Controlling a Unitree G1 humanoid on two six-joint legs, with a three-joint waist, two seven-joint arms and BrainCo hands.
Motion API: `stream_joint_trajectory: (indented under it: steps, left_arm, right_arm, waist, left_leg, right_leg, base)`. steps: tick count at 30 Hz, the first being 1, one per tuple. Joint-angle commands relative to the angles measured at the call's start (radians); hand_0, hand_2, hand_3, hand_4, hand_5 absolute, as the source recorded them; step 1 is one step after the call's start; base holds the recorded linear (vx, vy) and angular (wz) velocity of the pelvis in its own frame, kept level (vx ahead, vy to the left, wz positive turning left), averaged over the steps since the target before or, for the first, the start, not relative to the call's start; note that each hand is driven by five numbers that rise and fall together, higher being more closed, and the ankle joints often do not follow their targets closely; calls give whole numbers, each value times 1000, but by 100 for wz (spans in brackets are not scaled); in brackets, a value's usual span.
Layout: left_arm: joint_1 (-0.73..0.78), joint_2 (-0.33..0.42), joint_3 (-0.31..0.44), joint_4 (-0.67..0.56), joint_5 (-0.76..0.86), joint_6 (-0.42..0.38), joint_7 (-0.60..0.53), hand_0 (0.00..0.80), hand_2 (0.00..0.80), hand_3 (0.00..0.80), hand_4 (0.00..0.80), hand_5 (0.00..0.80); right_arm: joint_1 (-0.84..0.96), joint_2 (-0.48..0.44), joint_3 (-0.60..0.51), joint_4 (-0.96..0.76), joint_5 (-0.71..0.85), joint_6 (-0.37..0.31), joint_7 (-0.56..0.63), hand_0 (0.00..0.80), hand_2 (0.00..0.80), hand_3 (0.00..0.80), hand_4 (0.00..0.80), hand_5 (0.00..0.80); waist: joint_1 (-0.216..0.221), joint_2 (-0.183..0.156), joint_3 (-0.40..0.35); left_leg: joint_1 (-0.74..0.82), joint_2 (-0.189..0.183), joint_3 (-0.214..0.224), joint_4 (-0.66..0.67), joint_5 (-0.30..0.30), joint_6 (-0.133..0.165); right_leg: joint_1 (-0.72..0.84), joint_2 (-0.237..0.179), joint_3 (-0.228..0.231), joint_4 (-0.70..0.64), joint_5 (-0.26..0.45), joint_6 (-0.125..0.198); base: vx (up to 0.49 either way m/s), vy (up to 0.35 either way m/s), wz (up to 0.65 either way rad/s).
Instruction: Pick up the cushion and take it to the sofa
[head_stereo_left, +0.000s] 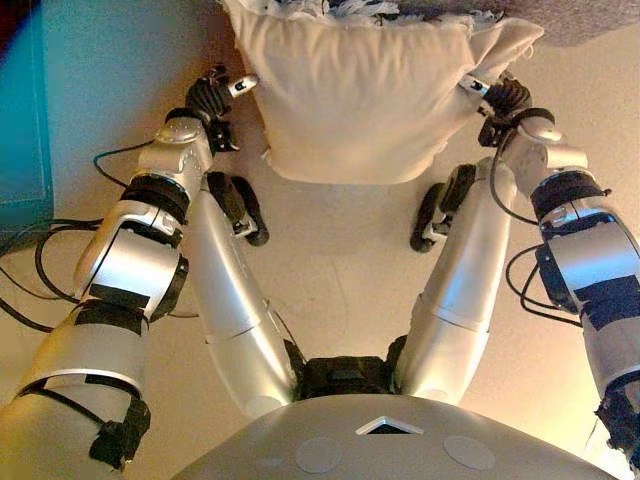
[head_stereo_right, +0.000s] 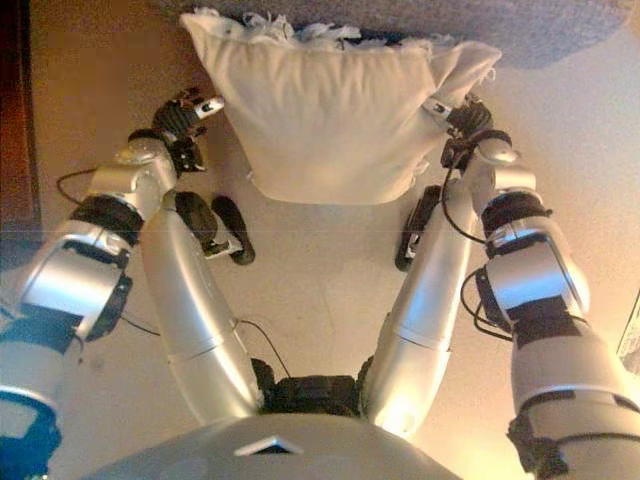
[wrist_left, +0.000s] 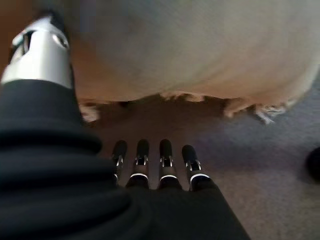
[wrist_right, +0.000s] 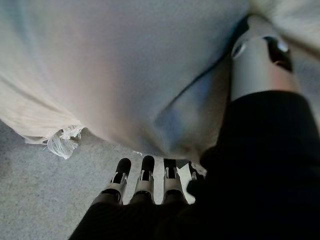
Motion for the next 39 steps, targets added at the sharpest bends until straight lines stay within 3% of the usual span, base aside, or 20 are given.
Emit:
stream_joint_trajectory:
  steps: [1, 5, 6, 7, 8, 13, 21, 27, 30, 35, 39]
  left_arm:
    - [-59, -4, -26, 19, -57, 17, -58, 0, 0, 0, 0, 0]
    - [-67, -18, -42, -5, -81, 46, -139, 0, 0, 0, 0, 0]
    - [-67, -23, -53, -21, -58, 56, -158, 402, 402, 402, 402, 402]
    - [-67, -30, -81, -37, -48, 60, -172, 703, 703, 703, 703, 703]
    - [-65, -34, -96, -45, -44, 53, -184, 800, 800, 800, 800, 800]
    - [-51, -55, -127, -118, -50, 41, -169, 800, 800, 800, 800, 800]
    - [-11, -60, -112, -183, -52, 3, -175, 800, 800, 800, 800, 800]
    - [58, -50, -48, -248, -41, -32, -178, 800, 800, 800, 800, 800]
    - [86, -57, -2, -289, -60, -123, -170, 800, 800, 800, 800, 800]
    - [204, -78, 70, -395, -88, -270, -137, 800, 800, 800, 800, 800]
    - [351, -89, 134, -533, -16, -325, -107, 800, 800, 800, 800, 800]
  right_arm:
    - [-54, 54, 7, 12, -5, -9, 29, 0, 0, 0, 0, 0]
    - [-45, 78, 37, -22, -41, 14, 65, 0, 0, 0, 0, 0]
    - [-40, 82, 47, -40, -49, 14, 72, 0, 0, 0, 0, 0]
    - [-38, 89, 63, -61, -58, 9, 63, 627, 627, 627, 627, 627]
    - [-36, 92, 72, -73, -75, -7, 65, 800, 800, 800, 800, 800]
    - [-16, 113, 120, -191, -69, -6, 97, 800, 800, 800, 800, 800]
    - [53, 99, 107, -265, -41, -14, 116, 800, 800, 800, 800, 800]
    - [125, 90, 49, -347, -16, -57, 120, 800, 800, 800, 800, 800]
    - [140, 87, 10, -425, 3, -124, 112, 800, 800, 800, 800, 800]
    - [288, 91, -47, -579, -22, -204, 74, 800, 800, 800, 800, 800]
    - [454, 102, -111, -697, -108, -247, 59, 800, 800, 800, 800, 800]
  waist:
    - [10, 12, -13]
    - [8, 11, -13]
    - [8, 11, -13]
    - [8, 13, -13]
    - [7, 13, -13]
    - [3, 13, -13]
    - [2, -2, -23]
    - [4, -17, -97]
    - [1, -27, -140]
    - [-2, -38, -182]
    - [1, -46, -234]
  left_leg:
    - [25, 18, 30, 104, -204, 59]
    - [25, 12, 20, 131, -225, 61]
    - [25, 11, 20, 133, -227, 60]
    - [25, 10, 19, 139, -230, 60]
    - [25, 8, 18, 143, -232, 59]
    - [25, 3, 16, 148, -232, 57]
    - [62, -1, 28, 110, -213, 59]
    - [199, 27, 71, -150, -122, 45]
    - [335, 28, 96, -392, -35, 30]
    - [567, 35, 135, -685, 90, 24]
    - [816, 12, 196, -973, 198, 30]
  right_leg:
    - [-7, -33, -23, -77, 59, -86]
    - [-8, -32, -21, -59, 50, -86]
    - [-8, -33, -22, -58, 50, -85]
    - [-8, -33, -21, -55, 51, -84]
    - [-8, -32, -19, -54, 52, -84]
    - [-8, -27, -17, -56, 60, -81]
    - [18, -34, -27, -90, 80, -80]
    - [173, -41, -100, -351, 160, -66]
    - [325, -19, -147, -597, 240, -54]
    - [546, -5, -187, -837, 332, -32]
    - [778, -12, -237, -1111, 428, -30]
  base:
    - [11, 23, -5]
    - [3, 4, -1]
    - [0, 0, 0]
    - [0, 0, 0]
    - [0, 0, 0]
    - [10, 25, -3]
    - [34, 2, -1]
    - [29, 0, -6]
    - [-147, 23, -29]
    - [-10, 15, -15]
    - [94, -2, 3]
